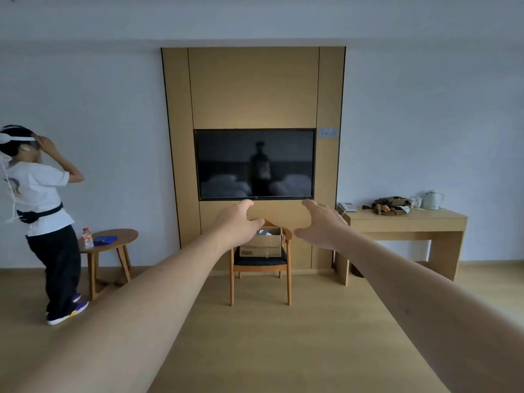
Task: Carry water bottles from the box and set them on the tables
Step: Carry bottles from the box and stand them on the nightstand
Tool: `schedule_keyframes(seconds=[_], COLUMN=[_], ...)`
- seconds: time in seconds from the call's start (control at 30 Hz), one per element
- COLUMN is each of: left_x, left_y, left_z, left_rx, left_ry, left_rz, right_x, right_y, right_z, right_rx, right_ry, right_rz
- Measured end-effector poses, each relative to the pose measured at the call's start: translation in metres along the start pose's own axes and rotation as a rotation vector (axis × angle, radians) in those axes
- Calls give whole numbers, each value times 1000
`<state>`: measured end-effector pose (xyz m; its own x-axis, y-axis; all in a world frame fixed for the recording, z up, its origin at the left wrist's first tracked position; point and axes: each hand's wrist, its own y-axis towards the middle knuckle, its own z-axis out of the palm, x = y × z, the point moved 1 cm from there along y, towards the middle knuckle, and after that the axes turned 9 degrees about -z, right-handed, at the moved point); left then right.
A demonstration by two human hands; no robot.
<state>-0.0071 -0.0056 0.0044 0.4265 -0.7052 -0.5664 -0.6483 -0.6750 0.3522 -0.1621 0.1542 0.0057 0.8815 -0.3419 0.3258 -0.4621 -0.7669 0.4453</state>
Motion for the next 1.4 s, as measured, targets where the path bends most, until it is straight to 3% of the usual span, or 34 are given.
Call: schedule_keyframes(seconds=[0.47,1.03,1.4], left_x=[75,87,179], left_y=[239,547,772], left_z=[78,212,287], left_rx=[83,36,48], left_ry=[57,133,162], left_rz=[-44,-89,-60], right_x=[-96,-272,-344], right_y=[230,514,703], right_z=[106,186,296], right_rx=[-4,67,51], right_ry=[52,67,33], right_rz=[35,-21,25])
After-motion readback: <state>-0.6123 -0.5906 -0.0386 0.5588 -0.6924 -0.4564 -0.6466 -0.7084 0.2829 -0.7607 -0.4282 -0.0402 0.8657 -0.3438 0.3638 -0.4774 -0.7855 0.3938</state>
